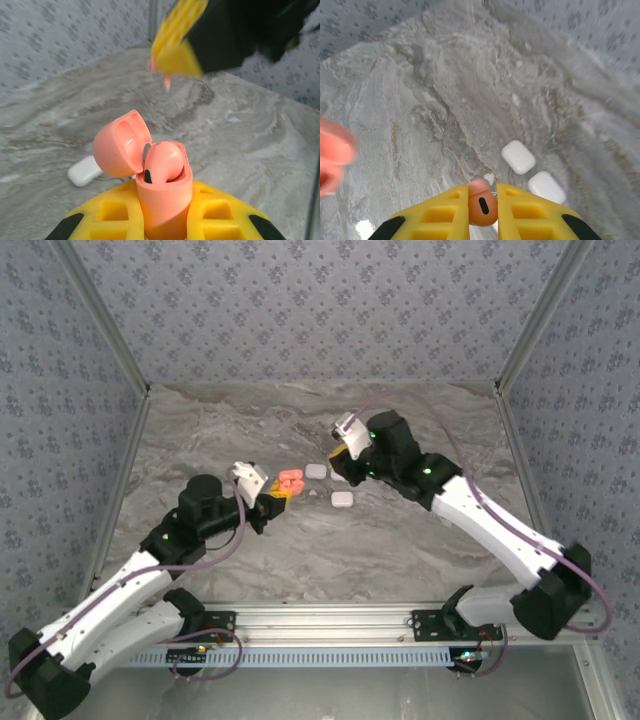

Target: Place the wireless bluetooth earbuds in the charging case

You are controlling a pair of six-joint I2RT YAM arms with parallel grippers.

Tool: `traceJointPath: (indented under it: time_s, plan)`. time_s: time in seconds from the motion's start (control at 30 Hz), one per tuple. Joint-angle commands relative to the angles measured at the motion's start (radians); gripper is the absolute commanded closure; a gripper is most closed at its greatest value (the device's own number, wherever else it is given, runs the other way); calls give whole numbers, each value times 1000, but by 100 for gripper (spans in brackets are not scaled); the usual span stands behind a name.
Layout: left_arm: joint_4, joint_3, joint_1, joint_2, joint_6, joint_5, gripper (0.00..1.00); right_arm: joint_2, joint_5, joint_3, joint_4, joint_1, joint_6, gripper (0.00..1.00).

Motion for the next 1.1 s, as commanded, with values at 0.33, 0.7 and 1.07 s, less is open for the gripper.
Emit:
traceJointPath:
  time_s: [0.33,0.7,1.07]
  plan:
    - [189,71,-5,107,8,259,100,-154,-68,0,-53,75,-265,82]
    - [194,83,-6,123,4,278,100,-110,-67,-7,-39,112,-312,82]
    - [183,91,-5,126,5,276,100,-109,-107,-11,-44,120,-315,82]
